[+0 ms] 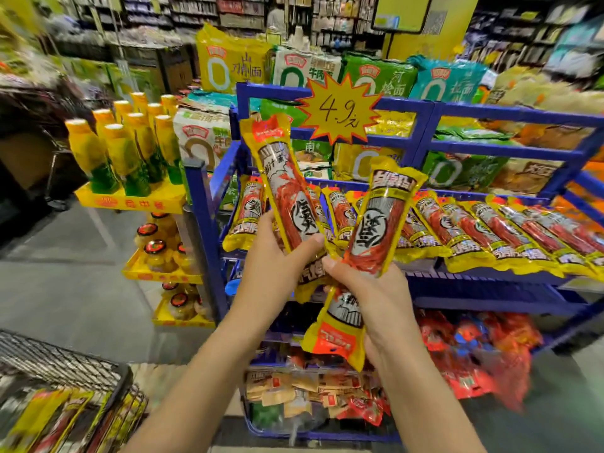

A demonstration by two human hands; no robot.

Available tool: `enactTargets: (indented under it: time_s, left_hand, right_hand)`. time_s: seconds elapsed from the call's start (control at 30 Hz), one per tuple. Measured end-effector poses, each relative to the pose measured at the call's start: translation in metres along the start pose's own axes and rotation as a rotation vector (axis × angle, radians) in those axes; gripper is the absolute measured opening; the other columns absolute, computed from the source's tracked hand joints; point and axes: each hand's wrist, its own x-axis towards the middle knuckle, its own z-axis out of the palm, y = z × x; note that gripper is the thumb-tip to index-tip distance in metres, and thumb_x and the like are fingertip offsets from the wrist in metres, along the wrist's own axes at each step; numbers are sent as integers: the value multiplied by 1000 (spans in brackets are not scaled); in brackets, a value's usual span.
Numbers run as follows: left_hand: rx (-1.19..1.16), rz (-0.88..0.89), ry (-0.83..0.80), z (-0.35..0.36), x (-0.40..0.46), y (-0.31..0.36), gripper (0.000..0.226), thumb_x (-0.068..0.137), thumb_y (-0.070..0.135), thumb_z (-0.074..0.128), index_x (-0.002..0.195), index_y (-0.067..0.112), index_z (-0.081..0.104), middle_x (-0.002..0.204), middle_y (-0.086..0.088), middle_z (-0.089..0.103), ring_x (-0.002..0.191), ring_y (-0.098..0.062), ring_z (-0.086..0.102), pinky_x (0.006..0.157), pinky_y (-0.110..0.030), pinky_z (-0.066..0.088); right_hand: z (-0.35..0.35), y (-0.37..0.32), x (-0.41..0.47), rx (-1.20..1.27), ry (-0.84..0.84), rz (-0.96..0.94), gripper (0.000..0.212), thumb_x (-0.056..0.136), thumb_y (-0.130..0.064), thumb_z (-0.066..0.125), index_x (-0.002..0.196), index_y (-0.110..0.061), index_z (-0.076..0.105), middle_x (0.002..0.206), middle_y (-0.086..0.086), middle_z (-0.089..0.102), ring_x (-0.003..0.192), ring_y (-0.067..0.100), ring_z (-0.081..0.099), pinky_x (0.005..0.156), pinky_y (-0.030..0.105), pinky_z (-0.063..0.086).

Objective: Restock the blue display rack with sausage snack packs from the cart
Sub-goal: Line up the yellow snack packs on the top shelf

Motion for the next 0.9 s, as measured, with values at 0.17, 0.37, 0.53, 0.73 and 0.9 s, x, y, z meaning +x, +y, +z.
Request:
enactTargets:
  time_s: [0.17, 0.37, 0.53, 0.73, 0.9]
  left_hand:
    - [113, -9, -16, -30, 40, 6, 35, 81, 27, 71, 114, 23, 59, 94, 12, 69, 86, -8, 68, 76, -27, 56]
    - [576, -84, 116, -42, 94, 8, 36, 76, 49, 68, 85, 17, 52, 79, 2, 52, 77, -20, 54, 59, -31, 38]
    - [805, -77, 198, -24, 106, -6, 44, 77, 53, 60, 72, 10, 53, 68, -4, 54, 68, -27, 54, 52, -29, 34]
    - [994, -47, 265, -20, 104, -6, 47, 87, 45, 52, 56, 12, 38, 68, -5, 48, 66, -29, 51, 54, -29, 31]
    - [1109, 44, 281, -23, 98, -6, 52, 91, 53, 46, 82, 4, 59, 73, -6, 51, 73, -28, 53, 51, -29, 32]
  right_hand:
    - [-3, -2, 6, -51, 21, 41, 38, 73, -13, 78, 109, -10, 65, 97, 3, 74, 90, 23, 70, 87, 47, 54]
    - [-7, -7, 14, -77, -3, 61, 28, 74, -14, 78, 99, -14, 65, 84, 0, 72, 80, 24, 68, 78, 41, 54]
    - [-7, -7, 17, -79, -17, 75, 30, 73, -13, 78, 99, -11, 64, 80, 3, 72, 75, 24, 68, 73, 39, 54]
    - [-8, -8, 20, -35, -26, 99, 44, 64, -17, 84, 102, -13, 64, 86, 3, 73, 80, 22, 69, 76, 40, 54]
    - [-6, -14, 20, 24, -61, 148, 23, 79, -17, 71, 101, -16, 63, 81, 3, 71, 73, 18, 68, 67, 34, 53]
